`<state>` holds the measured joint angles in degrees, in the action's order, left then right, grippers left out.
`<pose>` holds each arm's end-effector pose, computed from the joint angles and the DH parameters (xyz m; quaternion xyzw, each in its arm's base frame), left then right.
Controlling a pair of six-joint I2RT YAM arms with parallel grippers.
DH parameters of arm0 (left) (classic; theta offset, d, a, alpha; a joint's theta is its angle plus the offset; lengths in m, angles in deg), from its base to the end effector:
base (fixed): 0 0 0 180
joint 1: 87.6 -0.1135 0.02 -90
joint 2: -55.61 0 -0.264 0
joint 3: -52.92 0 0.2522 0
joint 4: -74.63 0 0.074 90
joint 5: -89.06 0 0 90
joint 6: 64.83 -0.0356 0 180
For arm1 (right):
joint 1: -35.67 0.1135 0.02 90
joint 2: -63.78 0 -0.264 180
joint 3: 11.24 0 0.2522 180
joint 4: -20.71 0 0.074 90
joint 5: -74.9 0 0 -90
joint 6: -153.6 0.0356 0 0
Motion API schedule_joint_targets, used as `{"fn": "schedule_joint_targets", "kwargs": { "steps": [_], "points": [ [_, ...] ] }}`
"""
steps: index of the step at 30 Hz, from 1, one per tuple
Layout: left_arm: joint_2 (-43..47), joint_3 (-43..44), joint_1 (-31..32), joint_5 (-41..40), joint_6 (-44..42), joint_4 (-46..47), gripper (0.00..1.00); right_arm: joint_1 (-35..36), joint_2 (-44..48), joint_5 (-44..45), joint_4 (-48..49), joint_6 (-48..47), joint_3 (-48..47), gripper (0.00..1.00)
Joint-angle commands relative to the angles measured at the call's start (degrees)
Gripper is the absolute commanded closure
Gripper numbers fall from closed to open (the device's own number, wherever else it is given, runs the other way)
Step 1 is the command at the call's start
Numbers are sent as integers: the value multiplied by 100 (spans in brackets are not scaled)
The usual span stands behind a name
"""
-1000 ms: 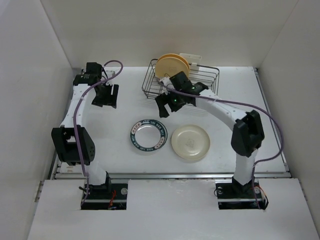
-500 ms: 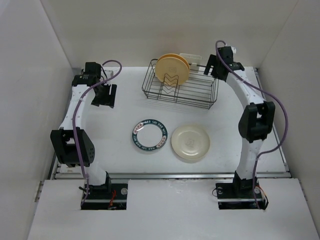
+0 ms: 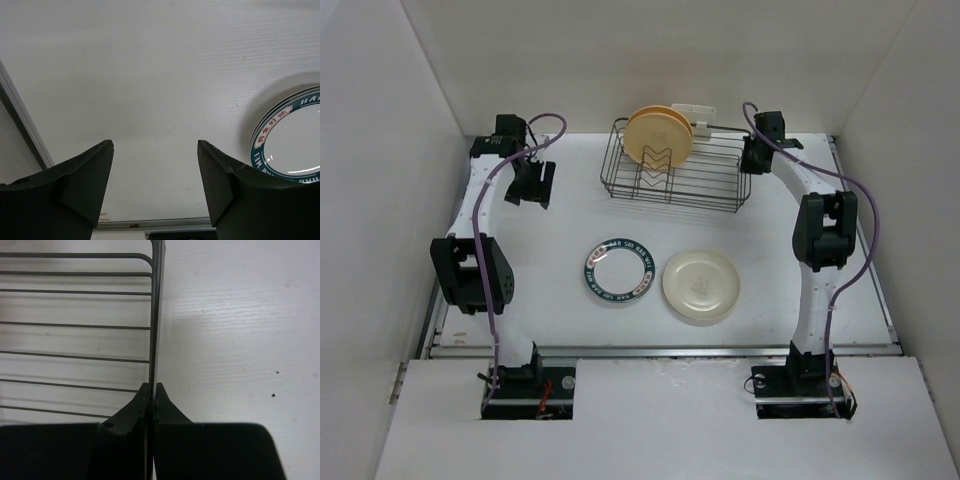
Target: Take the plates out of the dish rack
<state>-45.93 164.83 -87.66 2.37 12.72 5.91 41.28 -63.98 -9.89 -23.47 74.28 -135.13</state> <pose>0.3784 -0.0017 0.3243 0.1116 0.9552 0.0021 0.2740 0.5043 0.0463 0.2238 0.0575 0.9311 0.0087 0.3600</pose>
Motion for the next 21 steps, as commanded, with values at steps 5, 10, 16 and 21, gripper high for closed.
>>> {"fn": "schedule_joint_targets", "kwargs": {
  "steps": [5,10,16,21],
  "points": [
    [-516,925,76,371,-74,-437,35,151,-108,-1110,519,-2208,-273,100],
    [-692,1092,348,644,-126,-366,35,151,-108,-1373,432,-2273,-298,100],
    [-1131,1644,523,908,85,-322,35,151,-223,-1242,194,-1500,-483,93],
    [-1255,1708,586,908,137,-402,35,151,-161,-1242,123,-919,-423,98]
  ]
}}
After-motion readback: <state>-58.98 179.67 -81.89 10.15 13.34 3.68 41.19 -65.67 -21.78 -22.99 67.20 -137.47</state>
